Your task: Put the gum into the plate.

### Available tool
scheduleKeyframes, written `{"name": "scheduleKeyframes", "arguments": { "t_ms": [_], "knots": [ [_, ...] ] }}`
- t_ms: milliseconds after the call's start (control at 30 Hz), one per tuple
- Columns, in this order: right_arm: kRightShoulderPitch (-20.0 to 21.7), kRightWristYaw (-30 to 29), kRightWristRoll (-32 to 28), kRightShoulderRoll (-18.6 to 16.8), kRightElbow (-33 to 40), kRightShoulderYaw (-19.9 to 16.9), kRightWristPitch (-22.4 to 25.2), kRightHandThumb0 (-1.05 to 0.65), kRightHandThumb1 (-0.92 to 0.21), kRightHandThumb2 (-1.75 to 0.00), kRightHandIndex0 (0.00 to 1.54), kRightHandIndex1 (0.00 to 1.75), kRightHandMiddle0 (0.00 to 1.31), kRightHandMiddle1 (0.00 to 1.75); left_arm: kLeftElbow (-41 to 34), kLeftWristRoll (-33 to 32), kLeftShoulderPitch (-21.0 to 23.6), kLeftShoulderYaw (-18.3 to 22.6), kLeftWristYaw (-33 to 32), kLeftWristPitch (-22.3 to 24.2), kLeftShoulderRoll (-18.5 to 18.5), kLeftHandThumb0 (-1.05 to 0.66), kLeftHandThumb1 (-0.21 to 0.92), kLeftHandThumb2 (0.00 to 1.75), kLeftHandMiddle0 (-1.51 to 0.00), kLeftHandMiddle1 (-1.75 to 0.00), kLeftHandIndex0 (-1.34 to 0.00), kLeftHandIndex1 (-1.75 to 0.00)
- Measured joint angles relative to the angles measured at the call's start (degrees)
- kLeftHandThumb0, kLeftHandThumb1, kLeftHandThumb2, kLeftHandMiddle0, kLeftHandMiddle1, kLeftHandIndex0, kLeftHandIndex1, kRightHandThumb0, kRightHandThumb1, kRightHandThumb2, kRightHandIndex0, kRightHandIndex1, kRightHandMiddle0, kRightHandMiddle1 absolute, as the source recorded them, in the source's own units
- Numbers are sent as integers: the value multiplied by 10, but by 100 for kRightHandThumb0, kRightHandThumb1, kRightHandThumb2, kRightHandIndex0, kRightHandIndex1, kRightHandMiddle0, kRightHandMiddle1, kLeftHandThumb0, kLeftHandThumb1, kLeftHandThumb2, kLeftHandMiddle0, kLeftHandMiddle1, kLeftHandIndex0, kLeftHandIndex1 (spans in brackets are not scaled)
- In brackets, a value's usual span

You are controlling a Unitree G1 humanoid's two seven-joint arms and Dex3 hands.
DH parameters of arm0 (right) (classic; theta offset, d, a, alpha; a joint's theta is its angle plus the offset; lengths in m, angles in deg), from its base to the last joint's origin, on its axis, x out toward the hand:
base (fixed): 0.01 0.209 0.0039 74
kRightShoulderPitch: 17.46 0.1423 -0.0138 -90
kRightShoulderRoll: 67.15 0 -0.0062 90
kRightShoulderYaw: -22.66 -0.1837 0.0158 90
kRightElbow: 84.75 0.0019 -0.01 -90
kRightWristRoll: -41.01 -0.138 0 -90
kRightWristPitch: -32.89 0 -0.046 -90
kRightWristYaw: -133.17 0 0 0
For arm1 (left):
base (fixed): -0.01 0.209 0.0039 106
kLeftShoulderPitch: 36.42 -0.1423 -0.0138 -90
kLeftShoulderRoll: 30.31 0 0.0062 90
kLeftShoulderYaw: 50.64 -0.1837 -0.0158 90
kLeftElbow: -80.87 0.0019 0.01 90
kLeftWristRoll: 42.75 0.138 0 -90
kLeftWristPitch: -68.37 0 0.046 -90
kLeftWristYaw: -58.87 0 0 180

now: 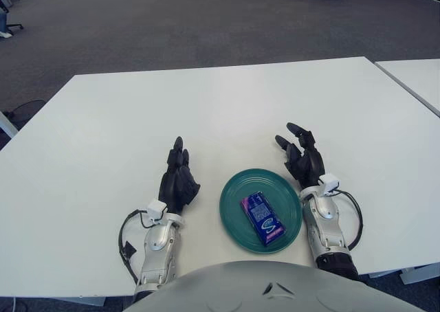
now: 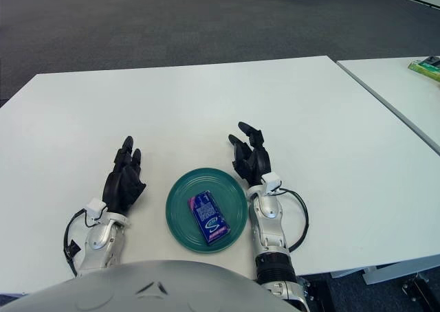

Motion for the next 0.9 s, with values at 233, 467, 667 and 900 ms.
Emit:
{"name": "scheduleKeyframes", "arguments": {
  "t_ms": [233, 467, 667, 900],
  "knots": [
    [0, 4, -2, 2, 0, 0, 0, -55, -92, -54, 56, 27, 0, 82, 17, 23, 5, -1, -16, -20, 4, -105, 92, 110, 0, 0, 0, 0],
    [0, 6, -3, 3, 0, 0, 1, -55, -92, -56, 57, 29, 0, 82, 21, 47, 6, -5, -29, -31, 9, -105, 92, 109, 0, 0, 0, 0],
    [0, 9, -3, 4, 0, 0, 1, -54, -92, -57, 57, 30, 0, 82, 24, 55, 6, -8, -40, -36, 10, -105, 92, 109, 0, 0, 0, 0],
    [0, 9, -3, 5, 0, 0, 1, -54, -92, -57, 55, 31, 0, 81, 26, 55, 6, -10, -47, -45, 10, -105, 92, 109, 0, 0, 0, 0]
  ]
}}
